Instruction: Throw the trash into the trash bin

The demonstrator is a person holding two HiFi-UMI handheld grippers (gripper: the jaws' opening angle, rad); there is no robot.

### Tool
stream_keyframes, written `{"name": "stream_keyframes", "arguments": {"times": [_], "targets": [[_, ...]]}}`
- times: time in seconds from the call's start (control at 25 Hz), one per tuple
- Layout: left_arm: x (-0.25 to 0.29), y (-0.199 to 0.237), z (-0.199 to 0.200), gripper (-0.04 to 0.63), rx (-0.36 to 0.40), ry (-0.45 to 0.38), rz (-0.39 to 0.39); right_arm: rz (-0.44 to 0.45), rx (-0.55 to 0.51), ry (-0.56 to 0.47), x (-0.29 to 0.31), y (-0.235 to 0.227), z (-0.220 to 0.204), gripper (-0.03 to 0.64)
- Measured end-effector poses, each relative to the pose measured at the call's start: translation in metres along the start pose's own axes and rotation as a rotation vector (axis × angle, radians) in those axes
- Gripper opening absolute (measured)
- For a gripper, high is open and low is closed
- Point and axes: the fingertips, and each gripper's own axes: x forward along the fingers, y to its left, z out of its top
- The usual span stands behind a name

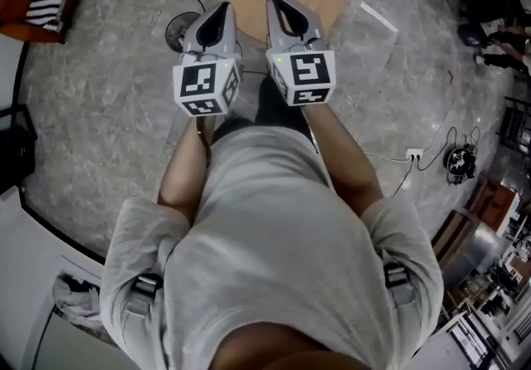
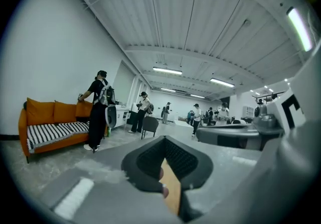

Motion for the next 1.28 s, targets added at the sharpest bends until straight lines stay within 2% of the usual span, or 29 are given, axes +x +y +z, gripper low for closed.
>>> {"name": "stream_keyframes", "arguments": {"times": [0.36,0.52,0.68,1.04,1.28], "targets": [[0.092,-0.043,-0.006,0.015,-0.006,0.03,-0.066,-0.063,0.035,0.029,0.017,-0.101,-0.014,0.008],[0.132,-0.064,-0.025,0.015,-0.012,0.079,-0.074,-0.062,0.042,0.072,0.022,-0.143,-0.034,0.008],[0.159,-0.068,-0.055,0.015,-0.025,0.157,-0.051,-0.043,0.079,0.124,0.037,-0.172,-0.063,0.008],[0.238,-0.047,-0.096,0.015,-0.047,0.245,0.014,0.046,0.126,0.225,0.106,-0.211,-0.123,0.008],[0.268,-0.018,-0.145,0.015,-0.071,0.317,0.067,0.166,0.085,0.315,0.152,-0.205,-0.178,0.008]]}}
